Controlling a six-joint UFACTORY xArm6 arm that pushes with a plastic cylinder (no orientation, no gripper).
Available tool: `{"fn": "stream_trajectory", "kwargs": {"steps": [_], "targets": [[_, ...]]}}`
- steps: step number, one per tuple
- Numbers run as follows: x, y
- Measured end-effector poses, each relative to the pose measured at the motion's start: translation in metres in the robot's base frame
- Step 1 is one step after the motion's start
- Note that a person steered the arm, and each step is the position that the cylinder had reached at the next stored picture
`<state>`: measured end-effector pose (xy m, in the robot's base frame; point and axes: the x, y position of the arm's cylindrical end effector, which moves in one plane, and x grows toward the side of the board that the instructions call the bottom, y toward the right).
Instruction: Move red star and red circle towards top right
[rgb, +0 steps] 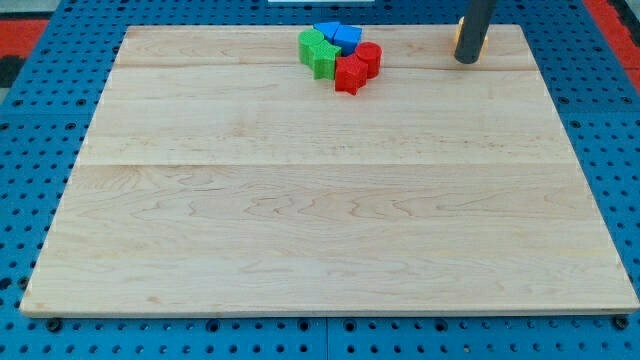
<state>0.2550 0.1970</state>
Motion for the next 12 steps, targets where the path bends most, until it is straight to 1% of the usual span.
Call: {"fn": "stream_trajectory", "kwargs": {"steps": [1,2,3,4,5,6,7,8,9,10,12], "targets": [[-0.003,0.001],[0.028,0.001],[0.065,-0.015],[0.089,-0.068],[0.098,-0.14],[0.098,-0.208],[0.084,-0.272],[0.043,-0.283],[0.038,-0.268],[0.043,-0.24],[0.045,-0.167]]}}
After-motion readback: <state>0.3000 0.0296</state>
